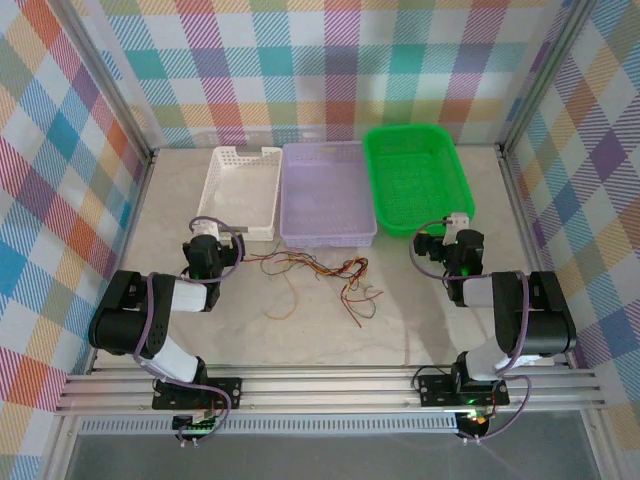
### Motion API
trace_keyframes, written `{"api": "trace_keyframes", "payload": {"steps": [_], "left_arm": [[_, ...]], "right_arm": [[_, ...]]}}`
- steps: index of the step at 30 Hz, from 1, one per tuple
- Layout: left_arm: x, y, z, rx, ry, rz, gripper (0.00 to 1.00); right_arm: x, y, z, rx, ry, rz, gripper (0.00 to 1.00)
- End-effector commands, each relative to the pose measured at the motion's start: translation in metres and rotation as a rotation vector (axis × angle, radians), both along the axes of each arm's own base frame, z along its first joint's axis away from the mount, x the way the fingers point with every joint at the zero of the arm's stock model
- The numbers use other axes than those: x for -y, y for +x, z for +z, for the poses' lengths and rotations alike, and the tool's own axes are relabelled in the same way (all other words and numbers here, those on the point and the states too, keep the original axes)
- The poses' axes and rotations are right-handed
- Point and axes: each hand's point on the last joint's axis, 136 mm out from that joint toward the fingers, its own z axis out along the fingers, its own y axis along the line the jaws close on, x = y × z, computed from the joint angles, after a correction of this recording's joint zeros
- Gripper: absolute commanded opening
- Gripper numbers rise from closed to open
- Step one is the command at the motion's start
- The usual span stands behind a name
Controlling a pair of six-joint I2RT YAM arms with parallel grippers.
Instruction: Untangle the cables
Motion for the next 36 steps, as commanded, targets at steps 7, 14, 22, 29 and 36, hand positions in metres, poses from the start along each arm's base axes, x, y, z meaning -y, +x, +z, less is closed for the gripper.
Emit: {"api": "trace_keyframes", "payload": {"steps": [7, 14, 22, 29, 36], "left_arm": [[-0.003, 0.005, 0.012, 0.044, 0.001, 0.01, 1.0], [-0.003, 0.005, 0.011, 0.042, 0.001, 0.011, 1.0], [-0.003, 0.005, 0.011, 0.042, 0.002, 0.009, 1.0], [-0.002, 0.005, 0.011, 0.042, 0.001, 0.009, 1.0], [-0.003, 0.005, 0.012, 0.043, 0.001, 0.01, 1.0]], "right_arm": [[-0.002, 0.007, 0.014, 0.048, 0.01, 0.009, 1.0], [-0.002, 0.008, 0.014, 0.049, 0.01, 0.011, 1.0], [-0.002, 0.007, 0.014, 0.048, 0.01, 0.008, 1.0], [0.008, 0.003, 0.049, 0.009, 0.002, -0.05, 1.0], [0.001, -0.011, 0.079, 0.024, 0.091, -0.048, 1.0]]}}
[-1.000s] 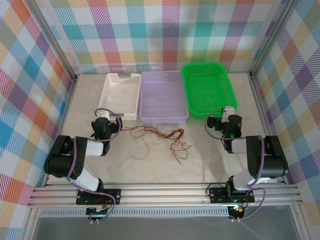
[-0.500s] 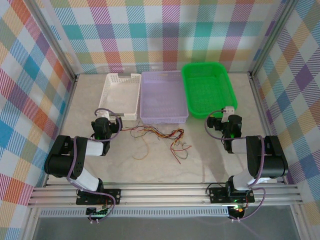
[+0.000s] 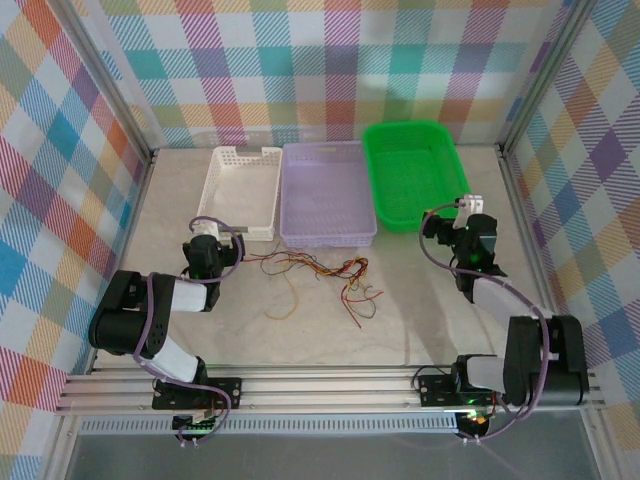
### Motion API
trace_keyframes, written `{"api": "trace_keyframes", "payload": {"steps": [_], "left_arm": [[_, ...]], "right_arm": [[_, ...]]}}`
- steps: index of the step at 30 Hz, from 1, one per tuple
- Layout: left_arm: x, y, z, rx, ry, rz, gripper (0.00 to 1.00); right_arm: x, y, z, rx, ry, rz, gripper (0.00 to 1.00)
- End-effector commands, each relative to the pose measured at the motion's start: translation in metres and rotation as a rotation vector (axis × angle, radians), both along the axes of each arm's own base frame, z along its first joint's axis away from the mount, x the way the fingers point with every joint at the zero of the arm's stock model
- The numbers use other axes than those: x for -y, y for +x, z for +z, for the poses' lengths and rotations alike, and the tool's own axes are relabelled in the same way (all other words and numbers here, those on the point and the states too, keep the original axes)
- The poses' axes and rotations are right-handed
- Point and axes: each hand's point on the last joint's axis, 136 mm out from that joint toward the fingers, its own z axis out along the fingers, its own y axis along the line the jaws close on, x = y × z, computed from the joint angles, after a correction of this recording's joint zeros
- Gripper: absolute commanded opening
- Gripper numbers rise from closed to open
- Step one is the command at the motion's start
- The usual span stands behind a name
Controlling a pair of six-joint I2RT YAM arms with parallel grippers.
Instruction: Untangle the cables
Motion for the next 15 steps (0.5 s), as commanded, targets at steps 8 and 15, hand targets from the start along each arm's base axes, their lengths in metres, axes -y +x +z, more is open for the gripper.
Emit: {"api": "trace_keyframes", "payload": {"steps": [8, 15], "left_arm": [[-0.003, 0.006, 0.011, 0.043, 0.001, 0.01, 1.0], [-0.003, 0.006, 0.012, 0.043, 0.001, 0.01, 1.0]], "right_arm": [[-0.045, -0.038, 0.035, -0.027, 0.28, 0.184, 1.0], [-0.059, -0.07, 0.071, -0.058, 0.561, 0.19, 1.0]]}}
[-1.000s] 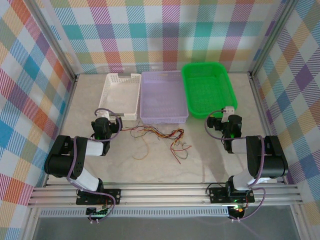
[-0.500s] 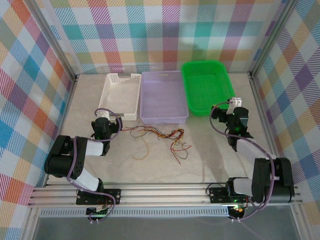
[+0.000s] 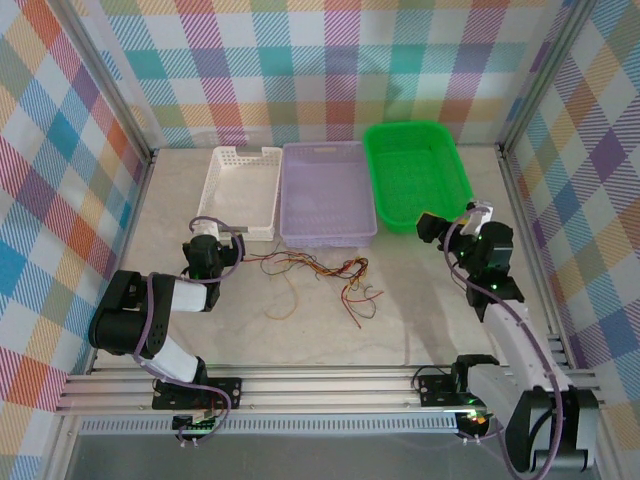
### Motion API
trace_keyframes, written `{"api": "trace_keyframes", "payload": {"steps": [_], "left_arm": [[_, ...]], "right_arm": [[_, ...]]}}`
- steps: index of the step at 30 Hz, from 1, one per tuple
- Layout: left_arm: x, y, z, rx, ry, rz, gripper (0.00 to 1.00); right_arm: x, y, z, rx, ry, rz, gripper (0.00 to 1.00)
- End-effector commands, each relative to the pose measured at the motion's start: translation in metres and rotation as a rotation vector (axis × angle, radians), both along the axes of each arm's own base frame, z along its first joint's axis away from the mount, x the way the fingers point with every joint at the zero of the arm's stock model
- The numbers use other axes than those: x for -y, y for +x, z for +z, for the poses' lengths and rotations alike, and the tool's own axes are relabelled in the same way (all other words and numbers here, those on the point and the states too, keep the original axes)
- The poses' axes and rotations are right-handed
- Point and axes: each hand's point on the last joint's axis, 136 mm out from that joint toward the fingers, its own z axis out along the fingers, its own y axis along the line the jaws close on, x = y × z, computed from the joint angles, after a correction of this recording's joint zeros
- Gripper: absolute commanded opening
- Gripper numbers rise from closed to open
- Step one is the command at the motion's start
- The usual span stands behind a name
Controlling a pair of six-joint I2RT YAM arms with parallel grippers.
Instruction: Untangle the cables
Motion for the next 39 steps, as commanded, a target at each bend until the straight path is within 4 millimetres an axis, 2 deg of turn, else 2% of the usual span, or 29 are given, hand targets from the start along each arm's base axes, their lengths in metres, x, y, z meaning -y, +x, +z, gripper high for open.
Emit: {"api": "trace_keyframes", "payload": {"steps": [1, 2, 4, 7, 11, 18, 22, 25, 32, 36, 39], "left_arm": [[-0.003, 0.006, 0.012, 0.043, 0.002, 0.01, 1.0], [-0.002, 0.005, 0.011, 0.043, 0.0, 0.008, 1.0], [-0.002, 0.005, 0.011, 0.042, 0.001, 0.009, 1.0], [-0.003, 0.005, 0.011, 0.043, 0.001, 0.01, 1.0], [-0.003, 0.006, 0.011, 0.043, 0.001, 0.01, 1.0], [-0.002, 0.005, 0.011, 0.042, 0.001, 0.009, 1.0], [-0.002, 0.005, 0.011, 0.042, 0.0, 0.009, 1.0], [-0.003, 0.006, 0.011, 0.042, 0.001, 0.009, 1.0], [-0.003, 0.005, 0.011, 0.042, 0.001, 0.01, 1.0], [-0.009, 0.002, 0.021, 0.054, 0.005, 0.054, 1.0], [-0.005, 0.002, 0.03, 0.042, 0.007, 0.025, 1.0]], "right_arm": [[-0.016, -0.02, 0.021, -0.031, 0.124, 0.066, 1.0], [-0.015, -0.026, 0.021, -0.025, 0.105, 0.068, 1.0], [-0.012, -0.036, 0.01, -0.063, 0.095, 0.046, 1.0], [-0.015, -0.05, -0.016, -0.127, 0.116, 0.047, 1.0], [-0.026, -0.058, -0.05, -0.161, 0.148, 0.052, 1.0], [-0.065, -0.048, -0.074, -0.229, 0.057, 0.13, 1.0], [-0.072, -0.031, -0.09, -0.275, 0.039, 0.123, 1.0], [-0.079, -0.02, -0.091, -0.275, 0.046, 0.133, 1.0], [-0.109, -0.016, -0.066, -0.185, 0.051, 0.207, 1.0], [-0.112, -0.018, -0.057, -0.169, 0.112, 0.216, 1.0], [-0.11, -0.021, -0.055, -0.193, 0.16, 0.19, 1.0]]}}
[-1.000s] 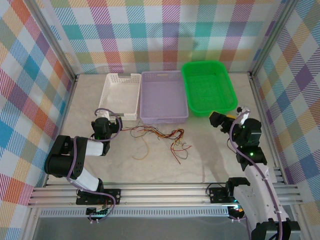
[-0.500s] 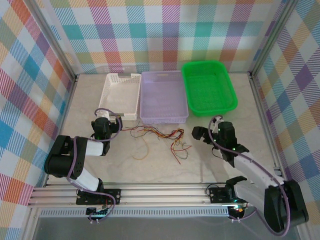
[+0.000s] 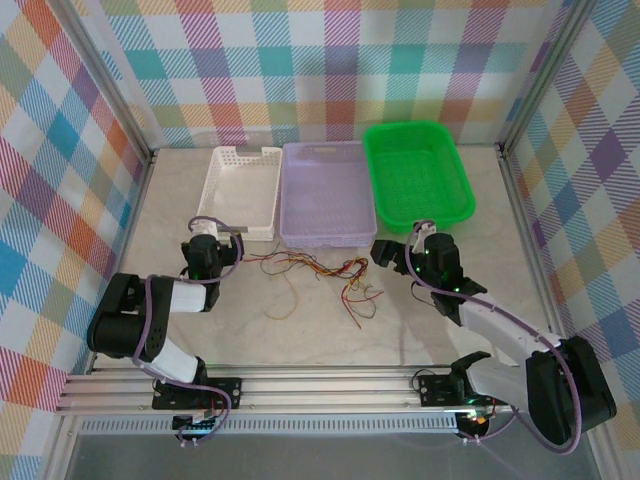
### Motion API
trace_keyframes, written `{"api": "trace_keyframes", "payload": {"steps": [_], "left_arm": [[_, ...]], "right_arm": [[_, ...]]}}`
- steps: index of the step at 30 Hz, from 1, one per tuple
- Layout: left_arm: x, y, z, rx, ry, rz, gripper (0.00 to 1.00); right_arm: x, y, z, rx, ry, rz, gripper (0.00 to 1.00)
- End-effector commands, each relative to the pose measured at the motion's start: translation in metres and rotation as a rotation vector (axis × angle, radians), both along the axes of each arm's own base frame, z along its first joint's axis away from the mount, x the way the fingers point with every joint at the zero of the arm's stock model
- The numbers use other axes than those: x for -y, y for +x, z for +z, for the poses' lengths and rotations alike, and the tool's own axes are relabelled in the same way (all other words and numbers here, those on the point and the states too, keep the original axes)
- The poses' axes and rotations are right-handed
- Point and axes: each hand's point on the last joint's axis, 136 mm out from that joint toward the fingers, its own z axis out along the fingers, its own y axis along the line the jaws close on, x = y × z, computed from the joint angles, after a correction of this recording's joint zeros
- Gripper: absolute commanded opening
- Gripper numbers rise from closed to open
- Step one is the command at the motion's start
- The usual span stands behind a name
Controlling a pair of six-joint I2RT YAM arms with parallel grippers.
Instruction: Untangle the cables
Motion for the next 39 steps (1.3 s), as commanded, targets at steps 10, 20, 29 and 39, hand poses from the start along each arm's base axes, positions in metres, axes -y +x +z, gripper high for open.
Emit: {"api": "trace_keyframes", "payload": {"steps": [10, 20, 29, 39], "left_arm": [[0.015, -0.018, 0.082, 0.102, -0.11, -0.059, 1.0], [0.023, -0.068, 0.138, 0.022, -0.291, -0.015, 1.0], [0.03, -0.118, 0.159, -0.189, -0.502, 0.07, 1.0], [0.041, -0.136, 0.146, -0.199, -0.496, -0.022, 1.0]], "right_arm": [[-0.005, -0.001, 0.031, 0.05, 0.031, 0.026, 1.0], [-0.006, -0.01, 0.033, 0.019, 0.053, 0.036, 1.0], [-0.025, -0.029, 0.024, -0.055, 0.055, 0.134, 1.0], [-0.061, -0.052, -0.01, -0.217, 0.044, 0.205, 0.96]]}}
